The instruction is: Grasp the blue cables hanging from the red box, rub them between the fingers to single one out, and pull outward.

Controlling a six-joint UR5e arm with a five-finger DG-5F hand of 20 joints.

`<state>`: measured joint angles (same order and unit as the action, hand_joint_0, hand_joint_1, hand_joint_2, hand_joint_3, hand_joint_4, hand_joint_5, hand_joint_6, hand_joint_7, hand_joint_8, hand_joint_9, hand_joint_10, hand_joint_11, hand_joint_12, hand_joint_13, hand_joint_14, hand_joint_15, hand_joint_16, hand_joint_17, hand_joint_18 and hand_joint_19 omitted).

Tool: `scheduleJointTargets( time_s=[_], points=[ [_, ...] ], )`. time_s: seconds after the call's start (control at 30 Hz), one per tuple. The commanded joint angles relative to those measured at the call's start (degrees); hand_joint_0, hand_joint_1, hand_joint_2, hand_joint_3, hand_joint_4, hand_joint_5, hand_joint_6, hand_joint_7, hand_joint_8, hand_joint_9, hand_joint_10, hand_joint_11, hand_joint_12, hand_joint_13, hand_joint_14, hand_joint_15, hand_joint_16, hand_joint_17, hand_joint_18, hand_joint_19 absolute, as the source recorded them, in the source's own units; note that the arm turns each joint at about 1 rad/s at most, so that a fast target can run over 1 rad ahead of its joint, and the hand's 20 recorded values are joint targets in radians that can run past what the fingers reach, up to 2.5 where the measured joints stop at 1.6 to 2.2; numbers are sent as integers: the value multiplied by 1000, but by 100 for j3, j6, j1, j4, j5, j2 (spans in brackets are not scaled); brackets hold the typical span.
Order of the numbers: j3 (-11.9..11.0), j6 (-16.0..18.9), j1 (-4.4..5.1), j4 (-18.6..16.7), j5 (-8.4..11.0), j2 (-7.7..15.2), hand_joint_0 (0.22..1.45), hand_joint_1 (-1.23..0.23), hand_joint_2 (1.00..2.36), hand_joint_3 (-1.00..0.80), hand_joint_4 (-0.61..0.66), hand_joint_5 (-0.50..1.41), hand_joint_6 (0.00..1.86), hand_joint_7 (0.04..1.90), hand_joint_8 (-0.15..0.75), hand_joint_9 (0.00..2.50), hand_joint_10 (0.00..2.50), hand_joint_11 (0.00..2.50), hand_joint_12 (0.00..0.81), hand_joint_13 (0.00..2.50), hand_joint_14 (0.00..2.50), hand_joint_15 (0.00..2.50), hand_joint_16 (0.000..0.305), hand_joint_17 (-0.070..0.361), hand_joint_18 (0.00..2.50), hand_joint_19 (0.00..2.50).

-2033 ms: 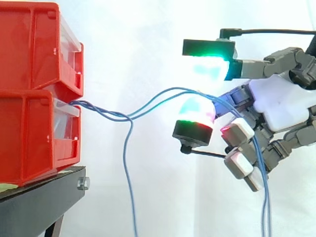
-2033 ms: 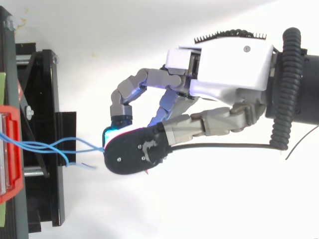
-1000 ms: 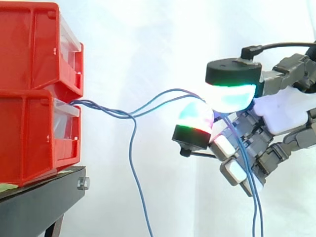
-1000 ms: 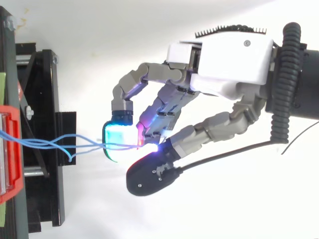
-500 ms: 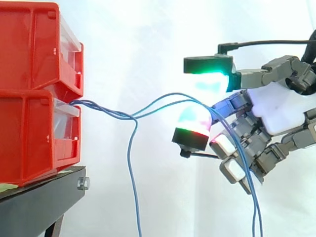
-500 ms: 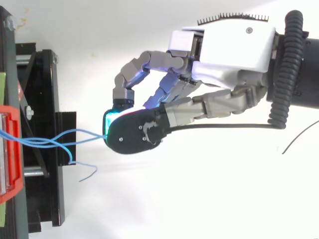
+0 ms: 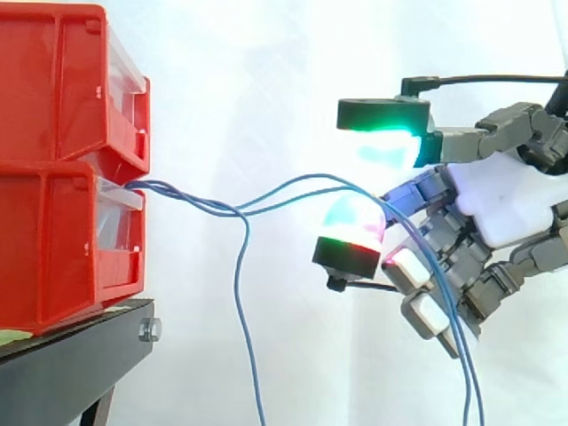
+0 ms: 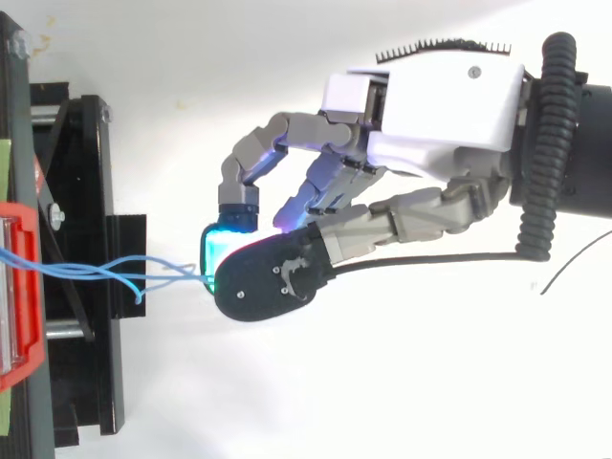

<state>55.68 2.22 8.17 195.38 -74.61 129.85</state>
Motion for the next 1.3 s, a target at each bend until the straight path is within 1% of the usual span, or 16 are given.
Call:
scheduleJointTargets(
  time_s=[0.0,0.07,0.17,0.23,0.27,0.37,0.57,0.6,0.63,0.67,0.7,0.87,1.07,1.2,1.27],
  points=[
    [13,6,18,0,8,-4,509,-493,1000,-500,127,-193,887,901,286,988,21,660,383,928,23,636,54,122,792,617],
    [22,15,35,0,8,5,500,-482,1000,-500,130,-192,883,900,290,990,21,662,388,927,23,634,55,124,792,617],
    [118,24,62,-9,17,-4,491,-509,1000,-500,134,-192,883,900,291,991,18,657,392,928,24,632,56,126,793,614],
    [171,85,105,-17,-1,5,487,-572,1000,-500,135,-192,882,903,296,989,20,648,393,929,22,634,56,127,795,612],
    [189,121,105,-17,-1,-4,484,-598,1000,-500,138,-192,882,906,296,984,18,655,394,929,24,637,56,127,795,609],
    [233,314,158,-70,-1,-4,483,-661,1000,-500,139,-192,881,903,290,972,20,657,392,920,25,634,56,127,797,601],
    [233,613,228,-79,-1,-4,479,-690,1000,-500,142,-194,880,893,289,960,19,649,391,917,24,631,56,127,798,609],
    [233,701,228,-70,-1,-4,478,-690,1000,-500,143,-194,880,885,285,960,20,659,391,920,24,625,56,126,798,608],
    [233,859,228,-70,-1,-4,479,-697,1000,-500,147,-193,880,876,289,960,20,658,387,920,24,624,56,126,797,607],
    [233,929,237,-70,-9,-4,486,-718,1000,-500,140,-194,878,876,285,961,20,662,384,921,24,631,55,124,796,603],
    [233,1079,237,-70,-9,-4,506,-736,1000,-500,131,-196,873,892,279,956,18,663,371,925,25,641,54,121,787,619],
    [233,1456,237,-79,-89,-4,590,-806,1000,-500,111,-206,873,893,253,939,21,679,354,939,26,657,49,110,793,617],
    [233,1676,237,-79,-124,5,664,-824,1007,-409,100,-208,885,867,243,949,19,696,345,963,25,658,48,107,811,604],
    [233,1685,237,-79,-124,-4,685,-819,1013,-331,52,-207,899,888,250,952,22,709,349,967,27,657,47,106,821,587],
    [233,1685,237,-88,-132,-4,713,-831,1014,-328,28,-208,901,899,250,951,19,713,345,967,27,653,47,105,828,578]
  ],
)
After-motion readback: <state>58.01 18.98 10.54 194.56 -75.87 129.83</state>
